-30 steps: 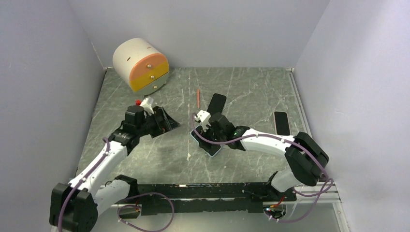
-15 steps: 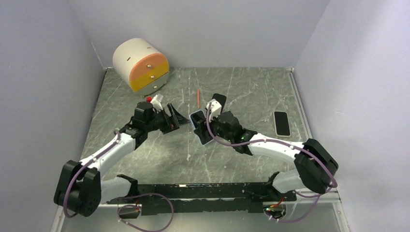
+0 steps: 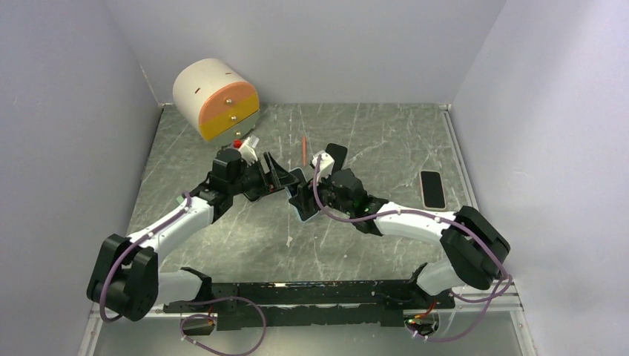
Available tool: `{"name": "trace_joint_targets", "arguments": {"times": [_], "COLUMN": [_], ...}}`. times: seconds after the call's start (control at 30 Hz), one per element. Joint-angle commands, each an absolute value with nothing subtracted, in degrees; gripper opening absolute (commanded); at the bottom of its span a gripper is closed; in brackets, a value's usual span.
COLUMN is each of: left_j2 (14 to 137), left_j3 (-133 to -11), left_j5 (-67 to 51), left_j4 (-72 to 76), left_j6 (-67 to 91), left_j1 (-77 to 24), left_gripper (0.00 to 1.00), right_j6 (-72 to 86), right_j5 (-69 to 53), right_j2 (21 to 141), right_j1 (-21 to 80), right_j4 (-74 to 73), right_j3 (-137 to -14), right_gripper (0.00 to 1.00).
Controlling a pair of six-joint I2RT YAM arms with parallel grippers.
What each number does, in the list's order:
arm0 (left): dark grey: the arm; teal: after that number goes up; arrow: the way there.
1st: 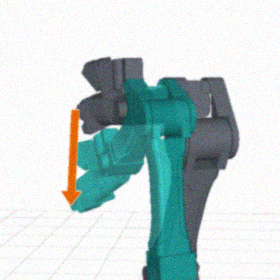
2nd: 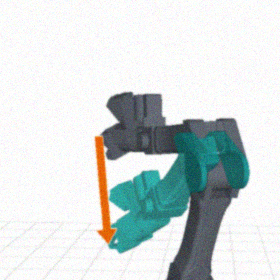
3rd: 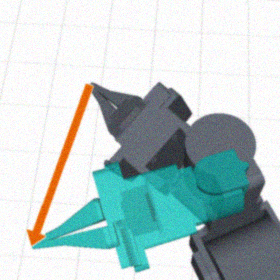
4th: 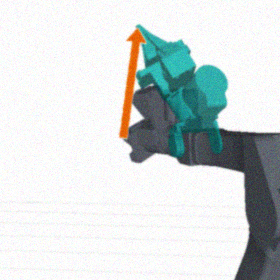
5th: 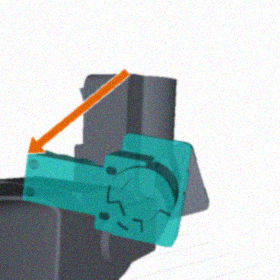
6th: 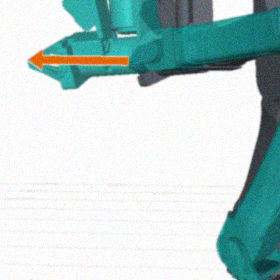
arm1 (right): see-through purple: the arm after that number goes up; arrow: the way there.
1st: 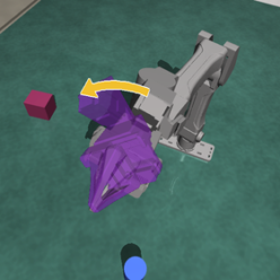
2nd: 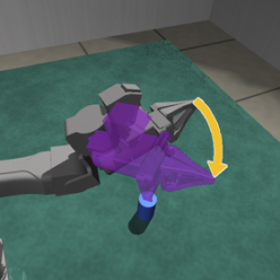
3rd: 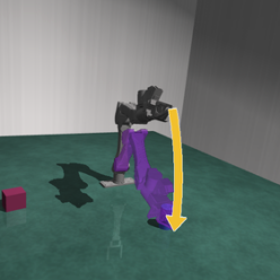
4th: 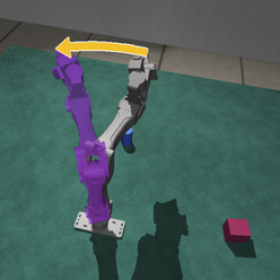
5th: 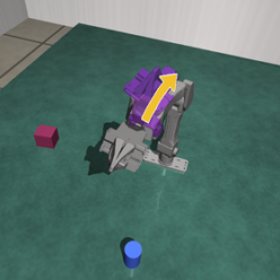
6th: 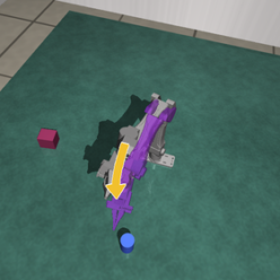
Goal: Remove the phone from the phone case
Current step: Pick up the phone at the center of the board.
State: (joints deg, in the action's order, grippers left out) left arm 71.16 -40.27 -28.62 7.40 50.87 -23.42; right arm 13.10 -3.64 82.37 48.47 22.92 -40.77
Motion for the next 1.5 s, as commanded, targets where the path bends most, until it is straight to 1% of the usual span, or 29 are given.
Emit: {"name": "trace_joint_targets", "arguments": {"times": [0.0,0.23,0.37,0.43,0.5,0.63,0.67,0.77,0.8,0.83,0.87,1.1,1.27,1.47], "left_j2": [71.8,73.3,73.4,72.7,71.9,68.8,67.9,65.2,64.2,63.3,62.3,57.0,55.9,56.4], "left_j3": [-41.8,-42.0,-42.5,-42.4,-41.9,-40.6,-40.3,-38.9,-38.2,-37.4,-36.7,-35.8,-36.1,-38.8], "left_j5": [-28.3,-29.0,-29.6,-29.5,-29.5,-27.0,-26.1,-24.4,-23.4,-22.4,-21.4,-14.7,-12.1,-12.1], "left_j4": [9.7,11.2,12.3,12.9,14.0,14.9,14.4,15.7,16.8,18.0,19.0,21.1,26.7,31.1], "left_j6": [50.6,51.0,51.6,52.3,53.3,54.0,54.1,55.8,56.8,57.8,58.8,64.5,69.9,74.3], "left_j1": [-23.8,-25.0,-25.2,-25.2,-25.1,-25.1,-25.0,-24.3,-24.0,-23.8,-23.6,-23.1,-23.1,-23.1], "left_gripper": [0.72,0.58,0.44,0.36,0.28,0.04,0.03,0.03,0.02,0.02,0.02,0.03,0.02,0.03], "right_j6": [14.5,14.6,14.3,14.1,13.6,13.9,14.2,16.0,16.9,17.9,18.8,26.6,30.8,35.8], "right_j5": [-6.2,-8.2,-9.0,-8.8,-8.8,-8.7,-8.8,-10.1,-10.4,-10.3,-10.2,-11.3,-12.0,-15.8], "right_j2": [81.5,82.5,82.7,82.4,81.7,79.6,79.0,76.8,76.0,74.9,74.0,66.4,63.8,64.1], "right_j1": [48.4,48.6,48.6,48.6,48.6,48.3,48.0,47.0,46.5,45.9,45.4,41.1,40.1,39.6], "right_j4": [32.3,33.7,34.0,34.2,34.2,32.9,32.7,32.7,32.6,32.2,31.8,29.7,34.2,40.1], "right_j3": [-44.9,-45.6,-46.2,-46.2,-46.1,-45.8,-45.6,-44.4,-43.9,-43.6,-43.2,-40.2,-36.6,-34.9], "right_gripper": [0.29,0.3,0.33,0.37,0.43,0.61,0.65,0.77,0.84,0.92,0.98,0.99,0.99,0.99]}}
